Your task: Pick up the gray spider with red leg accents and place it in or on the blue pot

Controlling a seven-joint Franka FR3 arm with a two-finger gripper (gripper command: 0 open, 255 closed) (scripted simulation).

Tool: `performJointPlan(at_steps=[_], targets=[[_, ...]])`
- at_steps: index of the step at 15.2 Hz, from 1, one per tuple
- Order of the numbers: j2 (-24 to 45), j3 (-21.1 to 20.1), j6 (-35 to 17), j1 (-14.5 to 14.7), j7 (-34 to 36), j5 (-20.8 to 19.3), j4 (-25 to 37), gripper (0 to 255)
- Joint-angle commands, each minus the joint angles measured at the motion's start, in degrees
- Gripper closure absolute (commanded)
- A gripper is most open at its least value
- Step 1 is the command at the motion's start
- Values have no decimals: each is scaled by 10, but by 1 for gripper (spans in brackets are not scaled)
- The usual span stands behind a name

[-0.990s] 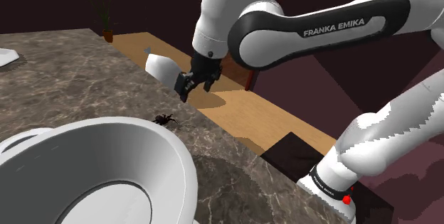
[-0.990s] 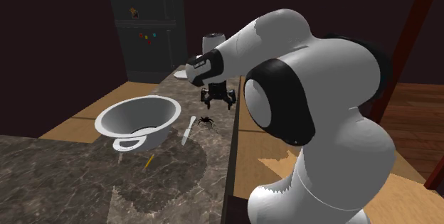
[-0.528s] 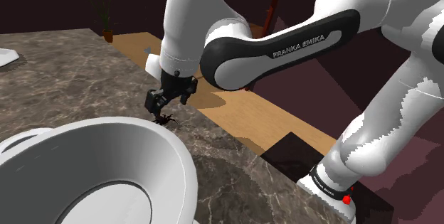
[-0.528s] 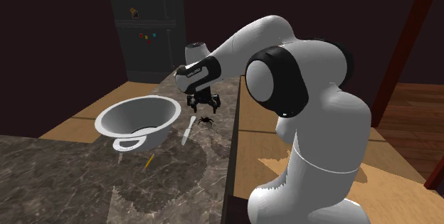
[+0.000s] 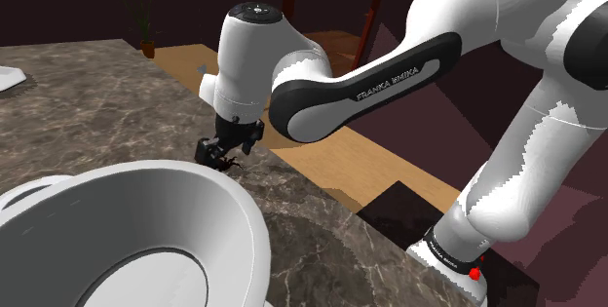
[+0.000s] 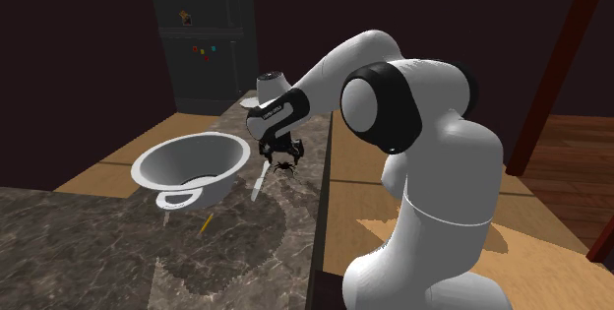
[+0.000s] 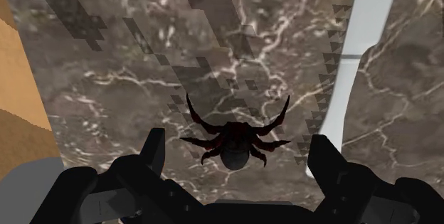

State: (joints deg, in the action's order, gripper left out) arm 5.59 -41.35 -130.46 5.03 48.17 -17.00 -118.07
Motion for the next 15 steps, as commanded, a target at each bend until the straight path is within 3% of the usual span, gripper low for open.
performJointPlan(at_steps=[1,7,8,15], targets=[[4,0,-2,1,3,-4,1,0],[4,0,-2,1,2,-4,1,0],[4,0,-2,1,2,-4,1,255],[4,0,-2,1,2,-4,1,255]])
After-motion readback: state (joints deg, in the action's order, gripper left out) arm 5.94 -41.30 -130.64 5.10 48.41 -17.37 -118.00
